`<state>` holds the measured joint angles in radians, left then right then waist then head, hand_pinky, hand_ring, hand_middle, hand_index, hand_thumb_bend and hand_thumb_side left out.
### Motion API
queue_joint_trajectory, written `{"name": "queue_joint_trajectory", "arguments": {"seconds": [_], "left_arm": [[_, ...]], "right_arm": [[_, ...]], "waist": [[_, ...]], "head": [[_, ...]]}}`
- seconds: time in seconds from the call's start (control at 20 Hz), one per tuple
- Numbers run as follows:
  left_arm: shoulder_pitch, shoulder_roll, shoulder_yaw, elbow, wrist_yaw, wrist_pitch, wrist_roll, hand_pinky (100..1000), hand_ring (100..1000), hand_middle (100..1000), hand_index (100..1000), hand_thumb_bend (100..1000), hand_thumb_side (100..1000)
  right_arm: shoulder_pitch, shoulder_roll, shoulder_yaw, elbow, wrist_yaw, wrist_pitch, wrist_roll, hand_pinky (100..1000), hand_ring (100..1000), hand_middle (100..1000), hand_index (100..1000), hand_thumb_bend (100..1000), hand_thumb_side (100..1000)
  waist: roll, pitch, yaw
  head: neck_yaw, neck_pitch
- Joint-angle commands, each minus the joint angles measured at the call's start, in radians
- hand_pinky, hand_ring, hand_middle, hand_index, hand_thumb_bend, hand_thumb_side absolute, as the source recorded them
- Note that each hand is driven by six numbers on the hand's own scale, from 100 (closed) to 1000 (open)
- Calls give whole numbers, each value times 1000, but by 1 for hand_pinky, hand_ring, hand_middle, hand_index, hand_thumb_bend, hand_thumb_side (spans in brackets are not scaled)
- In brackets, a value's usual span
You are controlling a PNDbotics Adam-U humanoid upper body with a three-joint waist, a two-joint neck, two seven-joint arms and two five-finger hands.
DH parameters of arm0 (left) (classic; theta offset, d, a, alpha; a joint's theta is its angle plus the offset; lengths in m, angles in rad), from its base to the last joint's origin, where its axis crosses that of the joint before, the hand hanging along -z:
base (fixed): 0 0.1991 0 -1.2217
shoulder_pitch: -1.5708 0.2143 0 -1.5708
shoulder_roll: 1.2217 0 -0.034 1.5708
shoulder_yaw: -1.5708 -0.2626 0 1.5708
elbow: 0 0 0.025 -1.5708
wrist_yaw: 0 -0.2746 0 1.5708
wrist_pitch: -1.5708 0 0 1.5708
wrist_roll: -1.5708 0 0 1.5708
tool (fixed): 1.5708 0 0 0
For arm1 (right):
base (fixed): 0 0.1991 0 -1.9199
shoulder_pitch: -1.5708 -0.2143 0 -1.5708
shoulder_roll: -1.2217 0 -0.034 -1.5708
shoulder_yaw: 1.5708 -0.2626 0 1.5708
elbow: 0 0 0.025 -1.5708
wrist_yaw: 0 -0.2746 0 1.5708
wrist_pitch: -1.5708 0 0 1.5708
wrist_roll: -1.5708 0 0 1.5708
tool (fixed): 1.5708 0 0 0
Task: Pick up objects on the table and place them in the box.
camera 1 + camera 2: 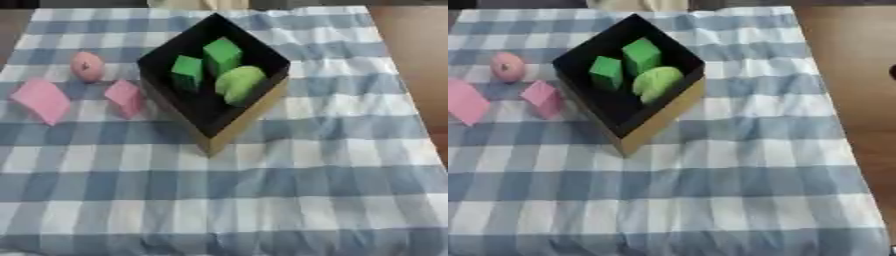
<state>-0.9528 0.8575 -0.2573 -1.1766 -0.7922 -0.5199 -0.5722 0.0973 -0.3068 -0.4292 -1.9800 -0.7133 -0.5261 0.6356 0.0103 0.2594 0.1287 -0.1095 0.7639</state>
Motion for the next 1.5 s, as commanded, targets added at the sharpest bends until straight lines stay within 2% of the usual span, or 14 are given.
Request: {"name": "queue_joint_trajectory", "arguments": {"seconds": [0.05,0.5,0.6,0.65,0.75,1.5], "left_arm": [[-32,10,-8,39,-46,-31,-26,925,924,886,948,811,100],[-22,-6,-47,119,-27,-94,-88,935,927,903,953,832,100],[-23,-14,-56,137,-25,-92,-105,941,933,903,950,848,126],[-25,-19,-58,145,-26,-89,-111,944,935,904,952,865,179],[-28,-32,-62,164,-21,-83,-124,949,938,905,958,856,207],[-44,-87,-56,268,-48,-66,-172,948,944,918,971,828,207]], "right_arm": [[-4,-23,-2,-20,13,-80,88,947,1000,483,994,100,523],[-12,-22,-2,-20,25,-63,84,948,1000,480,995,100,523],[-13,-21,-2,-20,27,-60,84,949,1000,478,995,100,523],[-14,-20,-2,-20,28,-60,85,949,1000,477,995,100,523],[-15,-17,-1,-20,29,-59,86,949,1000,476,995,100,523],[-33,3,-2,-20,57,-36,92,956,1000,463,997,100,523]], "waist": [[19,-28,-2],[29,-24,-10],[29,-23,-13],[28,-22,-14],[28,-19,-18],[32,7,-35]], "head": [[-4,-10],[-1,-10],[1,-11],[1,-11],[3,-10],[12,-18]]}}
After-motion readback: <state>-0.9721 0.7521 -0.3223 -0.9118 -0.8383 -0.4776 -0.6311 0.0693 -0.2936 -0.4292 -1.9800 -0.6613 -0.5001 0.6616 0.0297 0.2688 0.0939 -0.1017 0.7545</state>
